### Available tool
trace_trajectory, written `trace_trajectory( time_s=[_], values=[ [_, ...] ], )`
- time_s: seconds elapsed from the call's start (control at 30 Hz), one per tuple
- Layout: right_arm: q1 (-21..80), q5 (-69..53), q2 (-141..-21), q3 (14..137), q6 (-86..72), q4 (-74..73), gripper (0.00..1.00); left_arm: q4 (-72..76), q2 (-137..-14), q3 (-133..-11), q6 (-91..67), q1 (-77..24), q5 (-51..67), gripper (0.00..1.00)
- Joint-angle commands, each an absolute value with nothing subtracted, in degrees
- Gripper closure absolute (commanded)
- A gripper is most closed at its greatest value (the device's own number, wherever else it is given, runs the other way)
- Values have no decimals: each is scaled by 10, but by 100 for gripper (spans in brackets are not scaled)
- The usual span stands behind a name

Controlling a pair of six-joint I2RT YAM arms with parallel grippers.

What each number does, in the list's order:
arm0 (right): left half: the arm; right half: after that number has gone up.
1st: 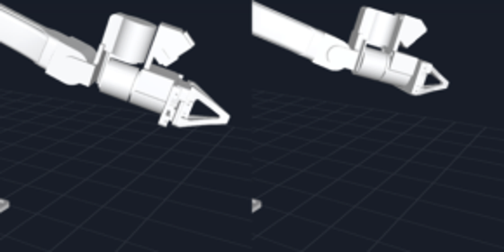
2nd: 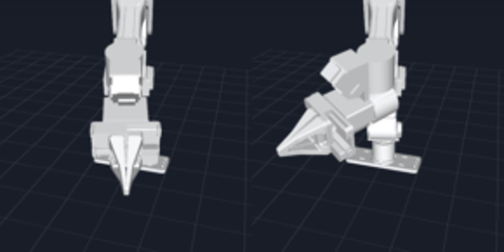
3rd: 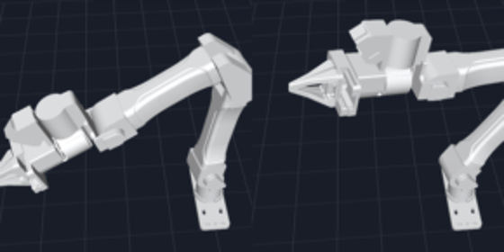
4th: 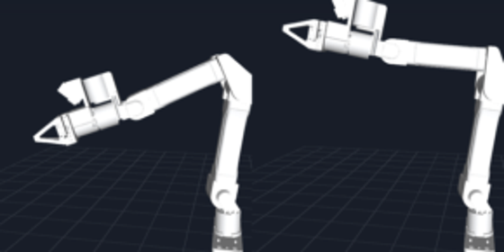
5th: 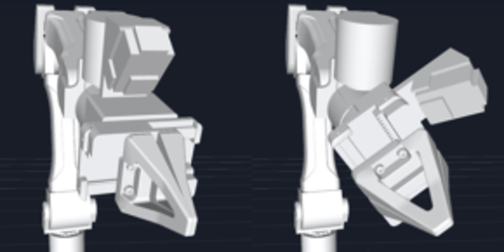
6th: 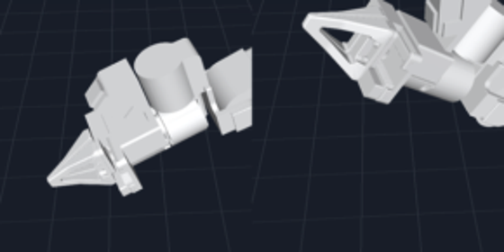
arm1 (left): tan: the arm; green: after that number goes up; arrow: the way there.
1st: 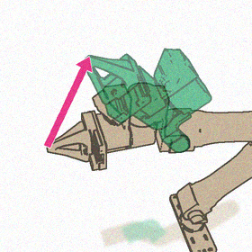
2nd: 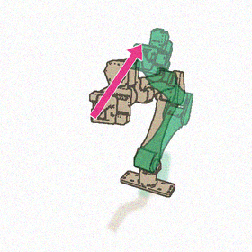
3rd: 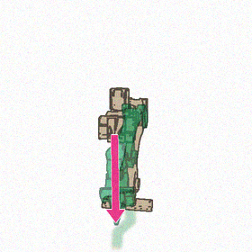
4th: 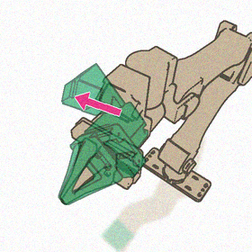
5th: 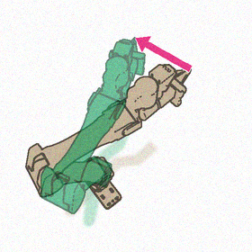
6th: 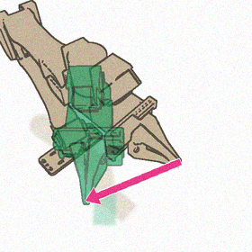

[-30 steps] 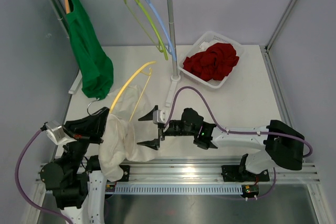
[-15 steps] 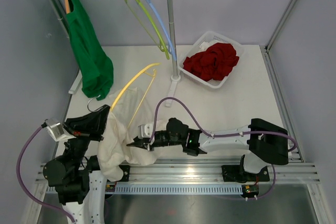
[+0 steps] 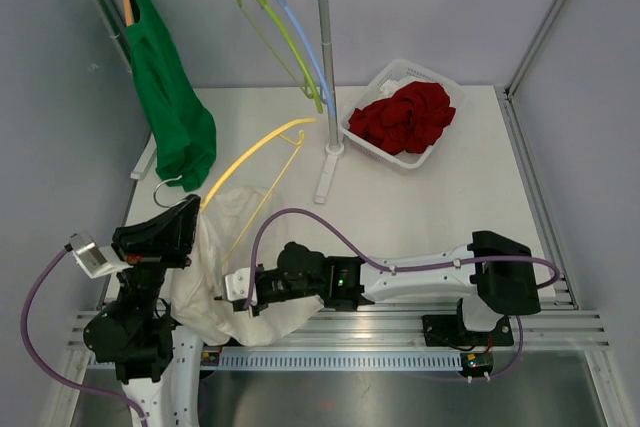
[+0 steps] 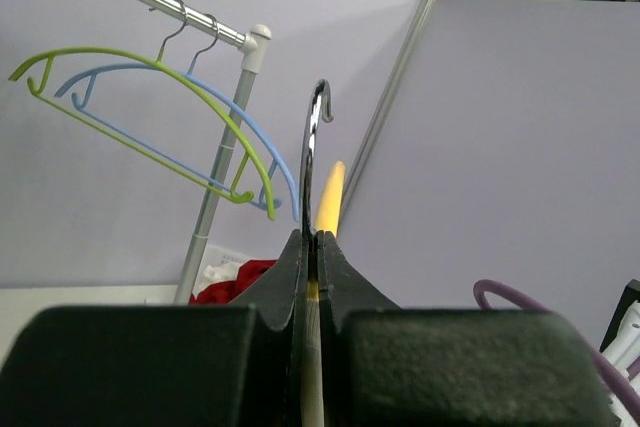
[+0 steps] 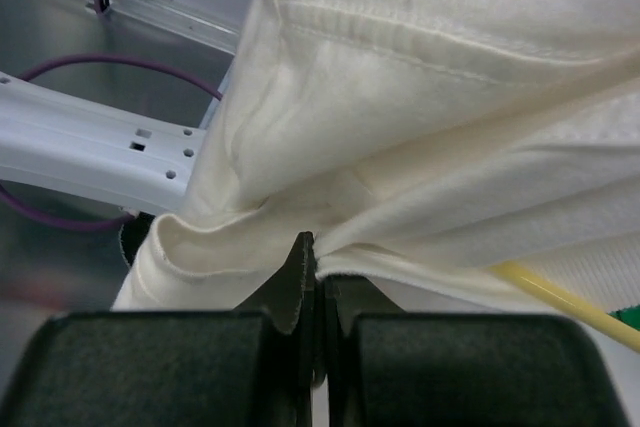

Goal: Remove the t-shirt from the hanger
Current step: Remove the tshirt from the hanger

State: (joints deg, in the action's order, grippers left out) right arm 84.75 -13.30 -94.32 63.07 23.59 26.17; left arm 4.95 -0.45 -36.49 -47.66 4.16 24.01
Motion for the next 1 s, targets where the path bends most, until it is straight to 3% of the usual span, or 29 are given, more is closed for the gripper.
trace_trajectory(
  time_s=[0.0,0.33,0.67,0.83,0.97],
  values=[
    [865,-143,-983,673,265,145,100,156,5,-374,-498,41,187,100],
    [900,-91,-1046,737,304,49,99,112,28,-372,-476,41,113,100],
    [909,-92,-1058,751,315,-42,88,69,6,-375,-518,40,3,100],
    [909,-53,-1037,715,323,-26,99,66,4,-399,-520,40,-40,100],
    [904,-6,-963,625,330,27,100,49,8,-417,-496,35,-61,100]
  ],
)
